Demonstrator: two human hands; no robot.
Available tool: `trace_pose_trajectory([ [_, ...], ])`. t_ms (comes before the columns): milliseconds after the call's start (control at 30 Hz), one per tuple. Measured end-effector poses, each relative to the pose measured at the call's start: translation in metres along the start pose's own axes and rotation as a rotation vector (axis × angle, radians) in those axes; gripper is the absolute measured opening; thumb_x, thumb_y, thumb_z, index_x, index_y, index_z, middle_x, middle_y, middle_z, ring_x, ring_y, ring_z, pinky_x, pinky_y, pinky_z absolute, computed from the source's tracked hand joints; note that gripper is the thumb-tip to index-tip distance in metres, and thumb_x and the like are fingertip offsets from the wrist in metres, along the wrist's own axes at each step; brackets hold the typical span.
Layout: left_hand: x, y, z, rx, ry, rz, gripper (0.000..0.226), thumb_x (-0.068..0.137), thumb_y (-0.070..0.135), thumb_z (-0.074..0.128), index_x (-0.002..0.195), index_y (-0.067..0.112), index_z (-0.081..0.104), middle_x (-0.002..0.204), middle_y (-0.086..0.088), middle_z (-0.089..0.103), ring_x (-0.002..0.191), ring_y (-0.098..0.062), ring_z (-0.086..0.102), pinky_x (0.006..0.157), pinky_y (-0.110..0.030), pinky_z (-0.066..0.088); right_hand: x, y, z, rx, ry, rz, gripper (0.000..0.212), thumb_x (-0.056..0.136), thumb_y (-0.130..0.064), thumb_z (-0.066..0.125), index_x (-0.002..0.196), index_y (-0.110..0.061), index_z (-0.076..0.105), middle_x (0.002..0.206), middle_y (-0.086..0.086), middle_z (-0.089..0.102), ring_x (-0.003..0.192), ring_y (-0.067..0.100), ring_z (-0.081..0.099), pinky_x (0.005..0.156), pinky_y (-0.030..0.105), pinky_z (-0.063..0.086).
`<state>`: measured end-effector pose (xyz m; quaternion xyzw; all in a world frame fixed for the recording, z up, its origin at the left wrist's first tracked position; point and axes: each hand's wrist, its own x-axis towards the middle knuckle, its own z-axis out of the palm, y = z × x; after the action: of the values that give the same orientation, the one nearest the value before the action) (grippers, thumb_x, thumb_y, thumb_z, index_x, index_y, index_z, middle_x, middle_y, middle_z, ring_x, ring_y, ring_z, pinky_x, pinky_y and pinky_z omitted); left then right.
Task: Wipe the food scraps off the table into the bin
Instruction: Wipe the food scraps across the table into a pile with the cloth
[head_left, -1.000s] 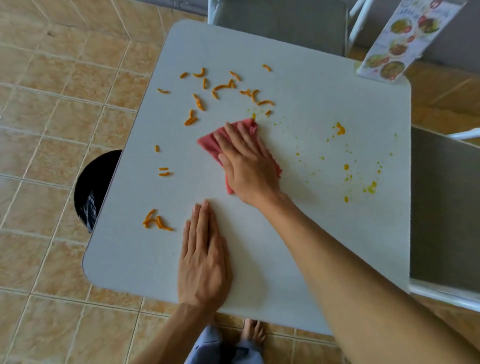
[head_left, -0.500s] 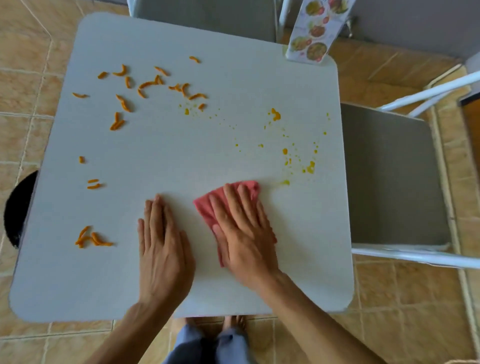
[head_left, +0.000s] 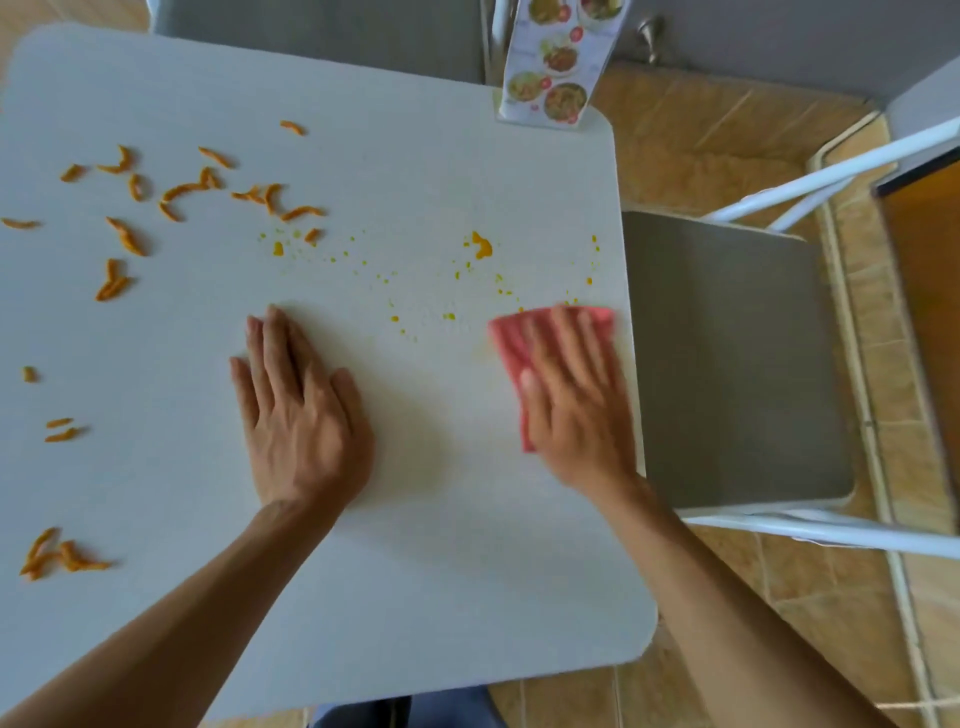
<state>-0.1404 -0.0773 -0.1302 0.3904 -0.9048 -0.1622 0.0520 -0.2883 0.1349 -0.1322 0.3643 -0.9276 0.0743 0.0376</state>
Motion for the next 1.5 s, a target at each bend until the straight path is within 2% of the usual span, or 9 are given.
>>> trace_pose_trajectory([
  [133,0.002,0.004,-0.001,0.026,-0.001,-0.013,0.064,0.097,0.027,0.029,0.151,-0.007,0.019,0.163,-0.02,0.012,0.153,-0.031,0.005,0.124,-0.048,0.004,0.045,-0.012,0.011,-0.03,0.137,0.666,0.053,0.105,-0.036,0.03,0.152,-0.016,0.044,0.161,0.017,0.036,0.148,0.041,0.034,0.12,0.056,0.028],
  [300,0.004,0.005,-0.001,0.046,-0.009,-0.011,0.064,0.097,0.027,0.029,0.151,-0.006,0.017,0.163,-0.019,0.011,0.153,-0.031,0.004,0.124,-0.048,0.004,0.085,0.037,0.004,-0.032,-0.092,-0.153,0.054,0.106,-0.042,0.027,0.157,-0.026,0.033,0.166,0.011,0.027,0.154,0.033,0.022,0.126,0.053,0.016],
  [467,0.005,0.007,-0.002,0.065,-0.008,-0.023,0.066,0.097,0.03,0.026,0.152,-0.006,0.017,0.163,-0.02,0.011,0.152,-0.032,0.005,0.124,-0.046,0.003,0.134,0.006,0.015,0.007,0.013,0.593,0.057,0.105,-0.04,0.022,0.158,-0.023,0.029,0.167,0.013,0.022,0.155,0.037,0.015,0.125,0.057,0.013],
  [667,0.006,0.008,-0.002,0.08,-0.016,-0.031,0.067,0.097,0.031,0.025,0.153,-0.004,0.016,0.163,-0.019,0.01,0.153,-0.031,0.004,0.124,-0.045,0.002,0.119,0.018,0.004,0.019,-0.147,-0.116,0.057,0.103,-0.049,0.024,0.157,-0.034,0.029,0.168,0.009,0.021,0.155,0.035,0.017,0.126,0.053,0.013],
  [833,0.005,0.007,-0.001,0.085,-0.015,-0.028,0.067,0.097,0.03,0.027,0.154,-0.003,0.014,0.163,-0.018,0.01,0.153,-0.029,0.003,0.124,-0.043,0.001,0.136,-0.017,0.014,-0.009,0.017,0.488,0.055,0.104,-0.042,0.026,0.156,-0.028,0.036,0.166,0.014,0.027,0.154,0.039,0.019,0.124,0.059,0.013],
  [1067,0.007,0.008,0.0,0.063,0.008,-0.042,0.064,0.099,0.03,0.029,0.153,-0.003,0.019,0.163,-0.018,0.015,0.152,-0.031,0.007,0.124,-0.045,0.004,0.079,-0.019,-0.001,0.092,-0.186,-0.473,0.05,0.106,-0.037,0.033,0.156,-0.033,0.035,0.167,0.005,0.026,0.156,0.029,0.017,0.126,0.053,0.015],
  [1267,0.003,0.007,-0.002,0.051,-0.01,-0.055,0.065,0.1,0.031,0.03,0.154,-0.001,0.016,0.165,-0.014,0.011,0.153,-0.027,0.004,0.124,-0.043,0.003,0.076,-0.044,0.012,0.034,0.025,0.397,0.051,0.105,-0.033,0.033,0.154,-0.02,0.04,0.164,0.016,0.03,0.153,0.039,0.024,0.123,0.059,0.02],
  [1433,0.006,0.005,-0.002,0.037,0.001,-0.049,0.064,0.1,0.032,0.032,0.153,-0.002,0.022,0.163,-0.017,0.016,0.153,-0.028,0.009,0.124,-0.044,0.007,0.072,-0.077,0.005,0.091,-0.239,-0.535,0.054,0.103,-0.038,0.036,0.157,-0.027,0.035,0.167,0.008,0.025,0.156,0.032,0.016,0.126,0.054,0.015],
  [1500,0.006,0.006,-0.003,0.034,0.009,-0.047,0.064,0.099,0.031,0.033,0.152,-0.003,0.023,0.163,-0.016,0.016,0.153,-0.027,0.008,0.124,-0.044,0.007,0.097,-0.046,0.007,0.096,-0.243,-0.635,0.053,0.104,-0.036,0.034,0.157,-0.026,0.035,0.166,0.005,0.027,0.156,0.028,0.019,0.126,0.053,0.018],
])
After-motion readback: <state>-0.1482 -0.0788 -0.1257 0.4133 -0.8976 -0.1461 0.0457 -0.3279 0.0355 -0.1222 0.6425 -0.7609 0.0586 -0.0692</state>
